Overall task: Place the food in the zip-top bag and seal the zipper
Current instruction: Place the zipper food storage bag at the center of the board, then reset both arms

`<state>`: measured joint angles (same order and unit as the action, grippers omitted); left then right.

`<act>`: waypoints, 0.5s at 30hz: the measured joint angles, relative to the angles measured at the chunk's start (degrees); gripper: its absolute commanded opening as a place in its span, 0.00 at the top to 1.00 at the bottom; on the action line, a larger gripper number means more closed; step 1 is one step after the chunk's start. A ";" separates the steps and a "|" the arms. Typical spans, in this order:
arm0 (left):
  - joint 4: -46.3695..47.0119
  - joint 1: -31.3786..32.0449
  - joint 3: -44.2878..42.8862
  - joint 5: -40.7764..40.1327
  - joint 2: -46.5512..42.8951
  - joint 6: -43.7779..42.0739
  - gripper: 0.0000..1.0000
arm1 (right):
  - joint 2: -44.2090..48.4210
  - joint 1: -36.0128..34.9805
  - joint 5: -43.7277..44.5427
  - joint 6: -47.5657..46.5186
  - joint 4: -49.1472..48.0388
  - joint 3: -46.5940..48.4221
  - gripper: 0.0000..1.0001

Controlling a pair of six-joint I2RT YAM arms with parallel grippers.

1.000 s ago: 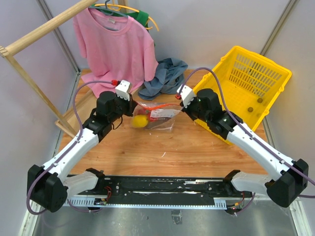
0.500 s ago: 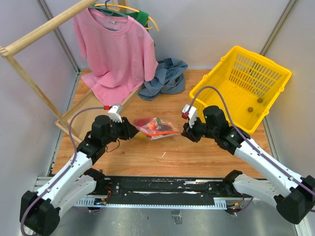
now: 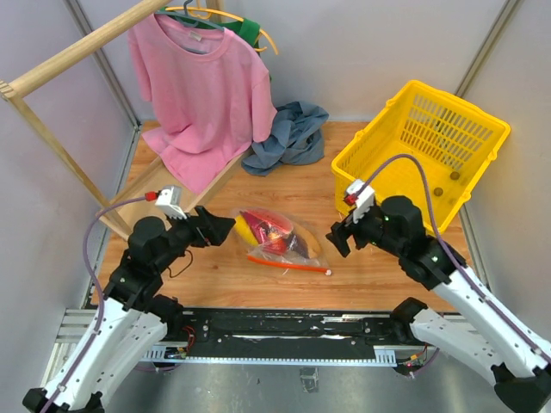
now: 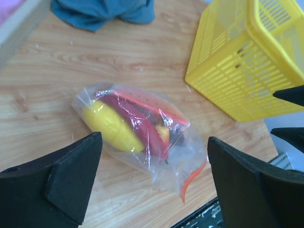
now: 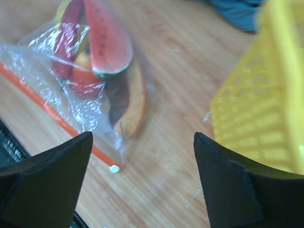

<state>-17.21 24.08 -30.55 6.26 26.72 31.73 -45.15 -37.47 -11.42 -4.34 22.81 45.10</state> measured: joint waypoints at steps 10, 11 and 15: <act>-5.14 0.00 -15.63 -10.84 -2.93 -6.10 0.01 | 20.92 0.00 33.18 0.39 0.79 3.15 0.02; -4.96 0.00 -15.96 -11.93 -4.00 -6.69 0.01 | 22.51 0.00 36.52 0.61 0.59 3.17 0.02; -1.77 0.00 -13.62 -15.98 -9.55 -9.51 0.01 | 27.28 0.00 47.25 1.14 0.63 2.91 0.02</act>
<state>-18.98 24.08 -44.16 -9.72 17.17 22.22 -17.87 -37.47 35.83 -3.20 23.44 48.01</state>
